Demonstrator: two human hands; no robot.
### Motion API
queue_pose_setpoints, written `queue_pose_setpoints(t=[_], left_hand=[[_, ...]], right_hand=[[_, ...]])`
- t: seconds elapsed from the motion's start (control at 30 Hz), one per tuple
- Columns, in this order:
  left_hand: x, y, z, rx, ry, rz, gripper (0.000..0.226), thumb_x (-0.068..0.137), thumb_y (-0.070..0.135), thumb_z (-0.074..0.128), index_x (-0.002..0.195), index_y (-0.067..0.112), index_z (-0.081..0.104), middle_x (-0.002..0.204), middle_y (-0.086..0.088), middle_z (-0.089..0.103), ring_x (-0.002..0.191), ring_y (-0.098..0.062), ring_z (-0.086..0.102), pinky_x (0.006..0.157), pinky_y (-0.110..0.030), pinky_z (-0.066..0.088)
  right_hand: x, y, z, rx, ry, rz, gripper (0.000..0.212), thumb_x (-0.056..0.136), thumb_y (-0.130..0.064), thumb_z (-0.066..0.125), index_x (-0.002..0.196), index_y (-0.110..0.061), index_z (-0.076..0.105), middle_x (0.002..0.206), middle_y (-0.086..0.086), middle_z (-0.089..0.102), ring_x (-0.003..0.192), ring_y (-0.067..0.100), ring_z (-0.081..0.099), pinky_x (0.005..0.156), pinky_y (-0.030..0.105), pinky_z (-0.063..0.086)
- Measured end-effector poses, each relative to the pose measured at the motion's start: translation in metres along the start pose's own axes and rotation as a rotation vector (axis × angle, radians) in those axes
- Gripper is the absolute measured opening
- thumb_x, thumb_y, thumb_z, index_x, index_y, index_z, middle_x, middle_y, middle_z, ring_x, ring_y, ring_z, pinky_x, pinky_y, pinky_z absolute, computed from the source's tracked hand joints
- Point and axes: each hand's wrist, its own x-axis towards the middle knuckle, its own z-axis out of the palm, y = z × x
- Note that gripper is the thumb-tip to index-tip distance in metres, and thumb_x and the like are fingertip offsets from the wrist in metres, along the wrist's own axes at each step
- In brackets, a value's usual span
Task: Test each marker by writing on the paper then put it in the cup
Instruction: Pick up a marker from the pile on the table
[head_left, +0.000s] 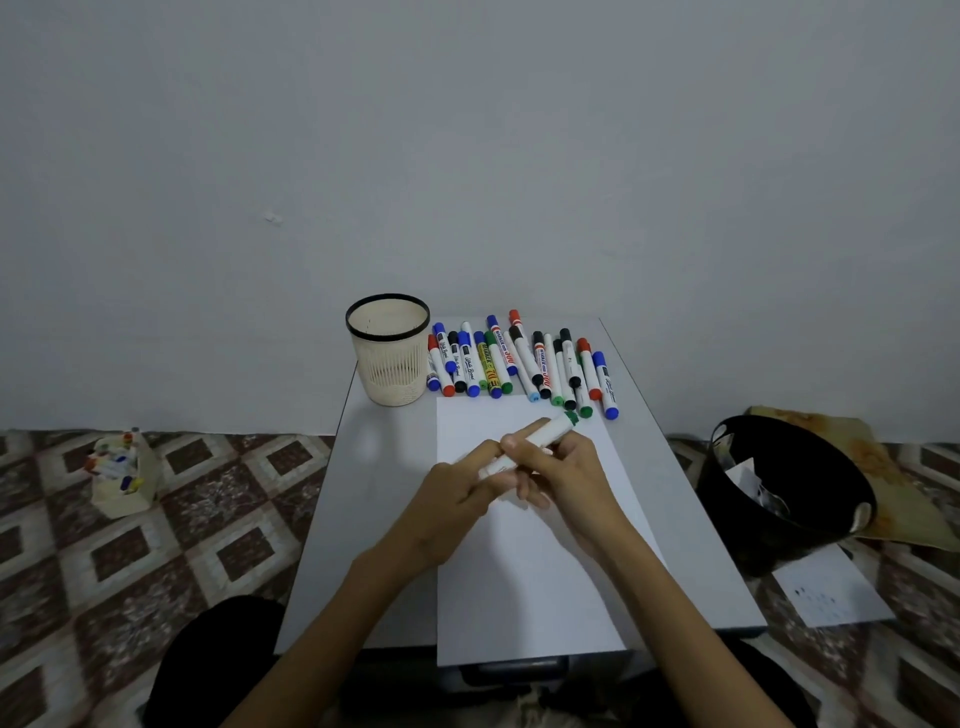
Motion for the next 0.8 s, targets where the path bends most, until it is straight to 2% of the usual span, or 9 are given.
queue_pose_setpoints(t=[0.03,0.1,0.2,0.27,0.37,0.43,0.47,0.6,0.8], left_hand=[[0.0,-0.001,-0.001,-0.022,-0.023,-0.011,0.011,0.095,0.035,0.042,0.106,0.034,0.046,0.066,0.012,0.051,0.063,0.004,0.052,0.058,-0.014,0.042],[0.0,-0.003,-0.005,-0.084,-0.082,-0.053,0.013,0.096,0.035,0.043,0.109,0.033,0.043,0.073,0.01,0.052,0.065,-0.001,0.05,0.063,-0.017,0.043],[-0.001,-0.009,-0.016,-0.193,-0.119,-0.101,0.03,0.089,0.023,0.037,0.119,0.029,0.037,0.086,-0.001,0.054,0.071,-0.007,0.049,0.07,-0.017,0.043],[-0.004,-0.012,-0.023,-0.19,-0.088,-0.051,0.029,0.093,0.019,0.039,0.121,0.027,0.038,0.098,0.0,0.058,0.075,-0.006,0.057,0.072,-0.016,0.046],[-0.005,-0.014,-0.028,-0.191,0.016,-0.018,0.032,0.09,0.016,0.058,0.116,0.027,0.044,0.115,0.002,0.056,0.086,-0.011,0.064,0.082,-0.023,0.051],[-0.004,-0.014,-0.028,-0.186,0.137,-0.025,0.035,0.081,0.019,0.069,0.111,0.02,0.052,0.104,0.003,0.062,0.086,-0.006,0.064,0.078,-0.019,0.052],[-0.003,-0.014,-0.027,-0.186,0.182,-0.028,0.034,0.078,0.02,0.071,0.108,0.019,0.055,0.097,0.006,0.064,0.084,-0.001,0.063,0.075,-0.015,0.051],[-0.001,-0.016,-0.03,-0.187,0.254,-0.012,0.028,0.076,0.016,0.072,0.103,0.019,0.064,0.096,0.013,0.065,0.087,0.007,0.063,0.073,-0.009,0.048],[0.0,-0.021,-0.034,-0.067,0.242,0.081,0.033,0.075,0.021,0.071,0.107,0.015,0.067,0.097,0.006,0.067,0.088,0.007,0.061,0.078,-0.007,0.047]], right_hand=[[0.0,-0.001,-0.002,-0.032,-0.018,-0.011,0.026,0.083,-0.028,0.068,0.083,-0.002,0.069,0.07,0.021,0.063,0.049,0.017,0.05,0.049,0.023,0.042],[0.002,-0.004,-0.004,-0.013,-0.013,-0.016,0.025,0.085,-0.028,0.064,0.088,-0.003,0.066,0.073,0.015,0.065,0.055,0.016,0.053,0.052,0.022,0.045],[0.008,-0.009,-0.016,-0.005,0.108,-0.04,0.028,0.094,-0.031,0.05,0.095,-0.005,0.058,0.08,0.0,0.067,0.073,0.012,0.063,0.068,0.019,0.051],[0.01,-0.014,-0.024,-0.218,0.122,-0.078,0.023,0.099,-0.03,0.044,0.095,-0.01,0.056,0.083,0.0,0.064,0.08,0.012,0.061,0.078,0.022,0.049],[0.006,-0.012,-0.022,-0.738,-0.114,-0.111,0.015,0.101,-0.03,0.043,0.108,-0.017,0.049,0.084,-0.004,0.058,0.074,0.014,0.053,0.071,0.033,0.045],[0.003,-0.007,-0.015,-1.044,-0.26,-0.119,0.027,0.101,-0.038,0.04,0.121,-0.02,0.041,0.094,-0.005,0.057,0.08,0.015,0.053,0.072,0.031,0.044],[0.002,-0.006,-0.012,-1.1,-0.291,-0.121,0.029,0.101,-0.04,0.037,0.123,-0.021,0.038,0.097,-0.003,0.057,0.083,0.015,0.053,0.074,0.032,0.045],[0.0,-0.004,-0.01,-1.148,-0.278,-0.225,0.015,0.103,-0.036,0.032,0.109,-0.023,0.038,0.087,-0.005,0.05,0.071,0.011,0.044,0.069,0.031,0.041],[0.003,-0.003,-0.01,-1.273,-0.246,-0.354,0.026,0.102,-0.036,0.034,0.118,-0.021,0.048,0.1,0.001,0.058,0.081,0.018,0.049,0.071,0.031,0.041]])
